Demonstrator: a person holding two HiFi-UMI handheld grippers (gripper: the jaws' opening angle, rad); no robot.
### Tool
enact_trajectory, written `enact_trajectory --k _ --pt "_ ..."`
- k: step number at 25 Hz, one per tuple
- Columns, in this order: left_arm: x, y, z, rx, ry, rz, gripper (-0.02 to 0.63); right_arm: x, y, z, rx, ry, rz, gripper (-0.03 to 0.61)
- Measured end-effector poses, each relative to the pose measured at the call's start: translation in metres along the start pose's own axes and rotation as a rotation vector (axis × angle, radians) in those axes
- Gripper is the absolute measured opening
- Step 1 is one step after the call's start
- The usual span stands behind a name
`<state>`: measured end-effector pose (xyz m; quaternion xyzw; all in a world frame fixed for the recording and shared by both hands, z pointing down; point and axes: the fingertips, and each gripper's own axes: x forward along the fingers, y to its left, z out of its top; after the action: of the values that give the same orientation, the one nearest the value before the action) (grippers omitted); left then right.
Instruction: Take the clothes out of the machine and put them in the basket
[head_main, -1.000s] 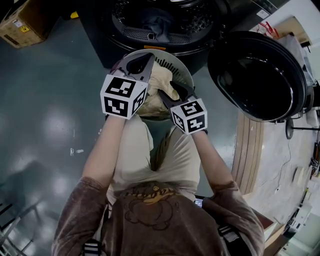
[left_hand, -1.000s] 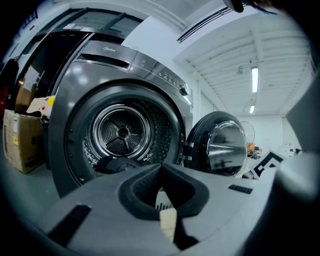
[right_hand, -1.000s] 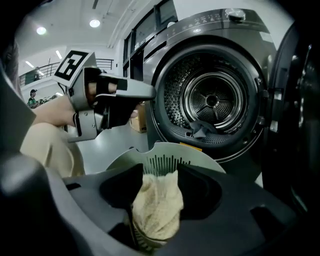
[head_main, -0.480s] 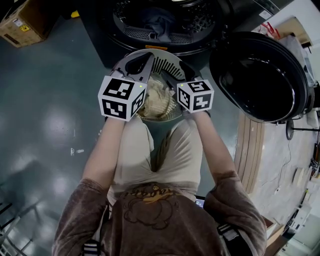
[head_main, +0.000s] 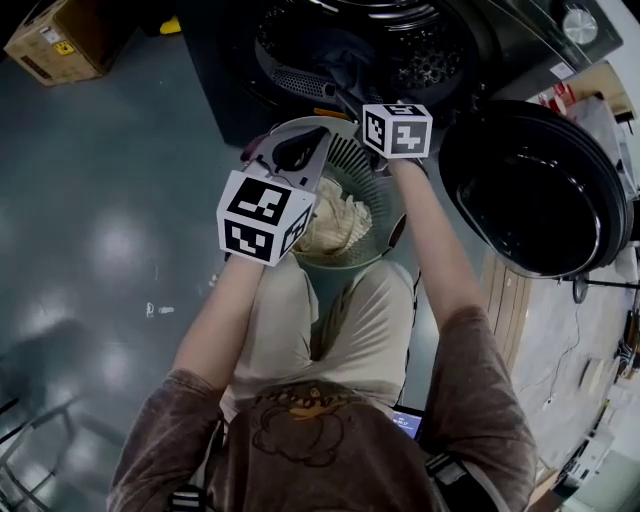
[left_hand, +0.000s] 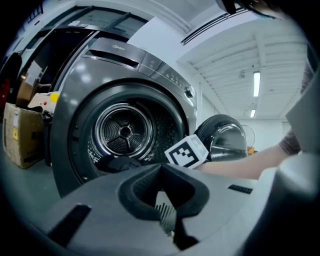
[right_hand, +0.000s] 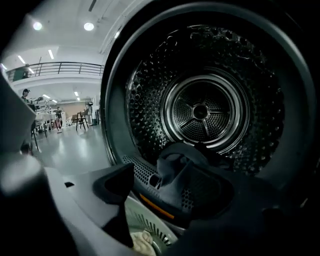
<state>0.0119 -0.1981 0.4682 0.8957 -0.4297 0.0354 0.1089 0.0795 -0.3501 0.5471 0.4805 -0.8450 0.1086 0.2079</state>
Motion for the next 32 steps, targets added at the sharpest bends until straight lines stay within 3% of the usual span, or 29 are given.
enact_trajectory --k 10,18,19,21,24,27,32 --pt "0.006 0.02 -0.007 -0.02 0.013 -0.008 0.006 0.083 -0.034 0.003 -0.014 0.129 -0.067 0.367" --pt "0.011 0.029 -0.009 -0.034 0.012 -0.02 0.006 0.099 -0.043 -0.009 0.006 0.2 -0.084 0.383" --pt "0.011 0.028 -0.009 -0.034 0.012 -0.022 0.006 0.098 -0.046 -0.009 -0.006 0.204 -0.098 0.362" --pt "0.012 0.027 -0.009 -0.032 0.012 -0.026 0.006 0.093 -0.054 -0.011 -0.053 0.209 -0.148 0.155" --pt "0.01 0.026 -0.009 -0.029 0.011 -0.027 0.006 0.087 -0.056 -0.01 -0.053 0.194 -0.163 0.063" --pt "0.009 0.026 -0.009 -0.027 0.011 -0.021 0.006 0.078 -0.052 -0.008 -0.017 0.174 -0.149 0.044" --pt "0.008 0.021 -0.009 -0.013 0.017 -0.024 0.006 0.05 -0.038 -0.003 -0.046 0.127 -0.125 0.038"
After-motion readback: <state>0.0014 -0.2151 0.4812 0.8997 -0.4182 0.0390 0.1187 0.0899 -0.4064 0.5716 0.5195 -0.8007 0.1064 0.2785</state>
